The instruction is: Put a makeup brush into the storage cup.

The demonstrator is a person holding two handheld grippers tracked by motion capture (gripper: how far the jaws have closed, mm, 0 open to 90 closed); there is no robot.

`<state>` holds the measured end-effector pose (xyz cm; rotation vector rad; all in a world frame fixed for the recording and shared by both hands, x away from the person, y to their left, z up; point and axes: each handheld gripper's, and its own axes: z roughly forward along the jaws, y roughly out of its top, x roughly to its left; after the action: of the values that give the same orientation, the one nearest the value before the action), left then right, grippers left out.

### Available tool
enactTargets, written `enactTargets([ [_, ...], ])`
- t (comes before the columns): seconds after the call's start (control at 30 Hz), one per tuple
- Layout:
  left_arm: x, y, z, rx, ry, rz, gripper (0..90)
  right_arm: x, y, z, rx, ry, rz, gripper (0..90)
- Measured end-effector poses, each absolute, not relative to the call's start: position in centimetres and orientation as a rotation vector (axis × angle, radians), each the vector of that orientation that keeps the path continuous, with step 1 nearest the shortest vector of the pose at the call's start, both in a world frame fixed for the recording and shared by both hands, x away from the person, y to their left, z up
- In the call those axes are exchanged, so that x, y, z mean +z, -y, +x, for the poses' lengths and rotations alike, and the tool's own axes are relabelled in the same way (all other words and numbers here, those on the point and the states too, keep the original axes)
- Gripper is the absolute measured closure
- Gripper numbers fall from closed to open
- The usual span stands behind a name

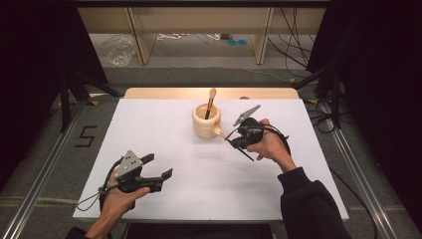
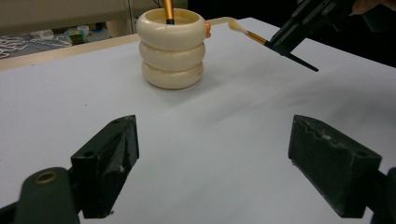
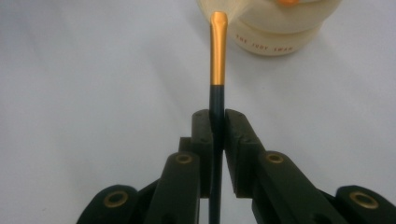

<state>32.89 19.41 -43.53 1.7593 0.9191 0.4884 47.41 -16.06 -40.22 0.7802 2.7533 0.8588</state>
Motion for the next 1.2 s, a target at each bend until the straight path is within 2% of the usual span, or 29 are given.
enactTargets([
  [0.53, -43.5, -19.4, 32.9, 0.489, -0.928, 1.753, 16.1, -38.5, 16.8, 47.4, 1.112, -2.617, 0.815, 83.5],
  [1.2, -43.6, -19.5, 33.0, 0.491, -0.92, 1.76, 16.1, -38.1, 17.6, 48.2, 1.353, -2.428, 0.842, 83.5],
])
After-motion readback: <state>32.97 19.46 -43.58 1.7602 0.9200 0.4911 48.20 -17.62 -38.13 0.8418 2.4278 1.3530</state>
